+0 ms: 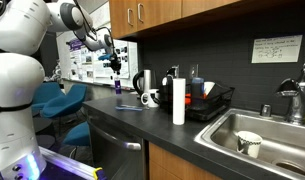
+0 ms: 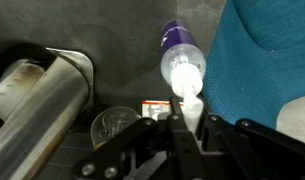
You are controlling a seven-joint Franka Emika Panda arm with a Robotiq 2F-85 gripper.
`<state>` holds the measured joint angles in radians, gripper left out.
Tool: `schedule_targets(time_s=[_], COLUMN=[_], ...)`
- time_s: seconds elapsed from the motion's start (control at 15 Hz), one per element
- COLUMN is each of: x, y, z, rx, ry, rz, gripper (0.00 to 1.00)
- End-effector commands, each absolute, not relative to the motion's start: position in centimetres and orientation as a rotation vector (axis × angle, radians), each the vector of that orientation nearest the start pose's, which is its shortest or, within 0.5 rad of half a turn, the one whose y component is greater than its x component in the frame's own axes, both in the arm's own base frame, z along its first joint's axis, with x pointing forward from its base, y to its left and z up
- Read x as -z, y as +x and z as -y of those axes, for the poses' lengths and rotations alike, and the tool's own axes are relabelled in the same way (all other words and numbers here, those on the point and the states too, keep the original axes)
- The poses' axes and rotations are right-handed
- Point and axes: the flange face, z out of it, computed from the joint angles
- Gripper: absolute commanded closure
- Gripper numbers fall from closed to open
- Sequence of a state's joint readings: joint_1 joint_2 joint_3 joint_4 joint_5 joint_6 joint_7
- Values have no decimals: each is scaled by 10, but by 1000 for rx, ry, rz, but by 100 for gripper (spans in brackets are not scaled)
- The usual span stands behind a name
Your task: Move the purple bottle to the left
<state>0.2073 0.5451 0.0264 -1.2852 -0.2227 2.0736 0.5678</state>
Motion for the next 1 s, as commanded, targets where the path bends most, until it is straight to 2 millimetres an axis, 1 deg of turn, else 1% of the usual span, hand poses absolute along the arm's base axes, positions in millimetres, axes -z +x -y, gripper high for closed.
schedule_targets(time_s=[0.0,0.33,0.53,0.6,0.67,0.73,0.87,0.93], x=[-464,-452,-443,-443,-442,-442,-443,-442], y=[739,754,758,760,761,761,763,763], z=[-152,-139,-137,-137,-137,-137,-138,-138], rx=[523,548,542,549,554,559,568,570], ry=[-3159,-3168,-3173,-3172,-3172,-3172,-3170,-3169], rz=[-473,-552,-585,-594,-601,-606,-619,-625], gripper=[96,96,96,96,83,59,57,52])
